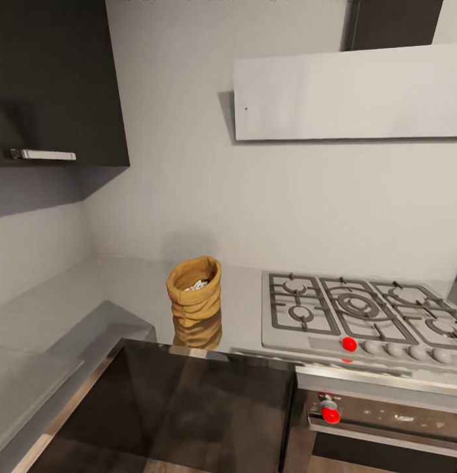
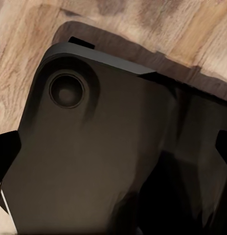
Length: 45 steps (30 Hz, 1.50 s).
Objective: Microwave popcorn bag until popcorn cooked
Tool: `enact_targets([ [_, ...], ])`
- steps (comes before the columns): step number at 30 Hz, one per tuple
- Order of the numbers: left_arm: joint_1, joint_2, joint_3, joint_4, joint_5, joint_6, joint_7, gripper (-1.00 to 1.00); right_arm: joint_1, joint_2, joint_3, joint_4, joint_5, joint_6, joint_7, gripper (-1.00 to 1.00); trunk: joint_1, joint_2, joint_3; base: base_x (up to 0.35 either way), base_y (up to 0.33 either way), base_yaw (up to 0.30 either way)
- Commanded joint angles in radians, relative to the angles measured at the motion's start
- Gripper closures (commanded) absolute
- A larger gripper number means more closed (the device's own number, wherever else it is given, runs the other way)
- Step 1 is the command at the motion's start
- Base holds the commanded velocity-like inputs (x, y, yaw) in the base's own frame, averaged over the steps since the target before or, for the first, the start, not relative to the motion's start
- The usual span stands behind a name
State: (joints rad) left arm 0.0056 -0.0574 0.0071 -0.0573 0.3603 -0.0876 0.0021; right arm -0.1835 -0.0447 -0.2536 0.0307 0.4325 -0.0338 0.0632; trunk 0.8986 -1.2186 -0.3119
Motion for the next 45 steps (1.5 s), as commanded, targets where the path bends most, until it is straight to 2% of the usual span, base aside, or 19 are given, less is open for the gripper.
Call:
enact_targets([
  [1,0.001,-0.001,0.000,-0.001,0.005,-0.001,0.001,-1.00,0.000,-0.001,-0.009,0.003,0.008,-0.005,0.001,-1.00,-0.004,0.007,0.002,0.000,0.000,0.000],
  [26,0.001,-0.003,0.001,-0.003,0.004,-0.001,0.001,-1.00,0.001,-0.001,-0.009,0.003,0.007,-0.011,0.000,-1.00,-0.100,0.182,0.078,0.000,0.000,0.000],
  [45,0.001,-0.002,0.001,-0.004,0.005,-0.001,0.001,-1.00,0.001,-0.003,-0.010,0.002,0.008,-0.013,0.000,-1.00,-0.100,0.182,0.049,0.000,0.000,0.000],
])
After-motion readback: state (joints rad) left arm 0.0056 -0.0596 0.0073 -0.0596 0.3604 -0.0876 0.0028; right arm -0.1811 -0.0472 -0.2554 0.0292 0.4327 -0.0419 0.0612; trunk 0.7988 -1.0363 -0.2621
